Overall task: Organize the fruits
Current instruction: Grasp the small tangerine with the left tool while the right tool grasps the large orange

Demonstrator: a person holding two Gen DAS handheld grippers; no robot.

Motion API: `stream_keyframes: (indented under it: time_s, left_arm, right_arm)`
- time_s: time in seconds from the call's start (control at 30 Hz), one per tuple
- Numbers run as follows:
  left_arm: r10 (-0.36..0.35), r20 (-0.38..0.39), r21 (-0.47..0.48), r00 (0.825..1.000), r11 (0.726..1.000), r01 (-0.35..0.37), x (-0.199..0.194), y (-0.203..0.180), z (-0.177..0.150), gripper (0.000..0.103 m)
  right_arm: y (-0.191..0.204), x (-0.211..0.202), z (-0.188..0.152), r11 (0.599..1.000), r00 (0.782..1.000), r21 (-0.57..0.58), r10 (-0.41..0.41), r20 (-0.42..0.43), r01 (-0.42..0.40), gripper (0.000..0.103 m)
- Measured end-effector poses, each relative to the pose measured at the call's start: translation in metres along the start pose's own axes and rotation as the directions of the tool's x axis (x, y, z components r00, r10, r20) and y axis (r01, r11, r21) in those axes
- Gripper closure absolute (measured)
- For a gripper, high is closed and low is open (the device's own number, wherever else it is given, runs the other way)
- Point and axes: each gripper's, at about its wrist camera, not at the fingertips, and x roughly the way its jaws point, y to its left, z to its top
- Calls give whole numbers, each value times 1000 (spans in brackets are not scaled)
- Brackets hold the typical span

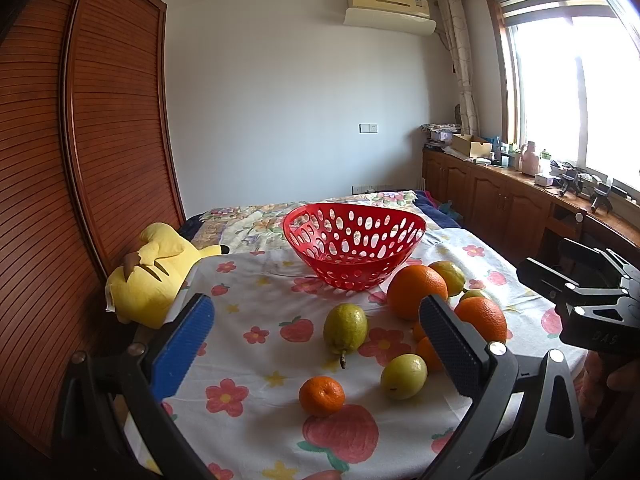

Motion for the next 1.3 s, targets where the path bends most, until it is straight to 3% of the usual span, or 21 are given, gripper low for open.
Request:
stream_keyframes:
  time_s: [0.3, 0.63, 0.97, 1.3]
  left_arm:
    - [-4, -15, 1, 1000, 1000, 4, 5, 0, -5, 0]
    - [-30, -100, -14, 995, 999, 28, 38, 10, -35, 0]
    - [-69, -209, -30, 975, 997, 65, 73, 13, -68, 2]
    - [-129, -280, -66, 951, 991, 115, 89, 19, -82, 7]
  right_arm:
    - [4, 5, -1, 1000, 1000, -4, 1, -12, -1, 0]
    - [-1, 23, -24, 1000, 997, -20, 7, -78, -9, 0]
    - [-11, 49, -51, 999, 987, -29, 18, -162, -23, 1]
    - [-19, 72, -65, 998, 968, -30, 45, -247, -54, 3]
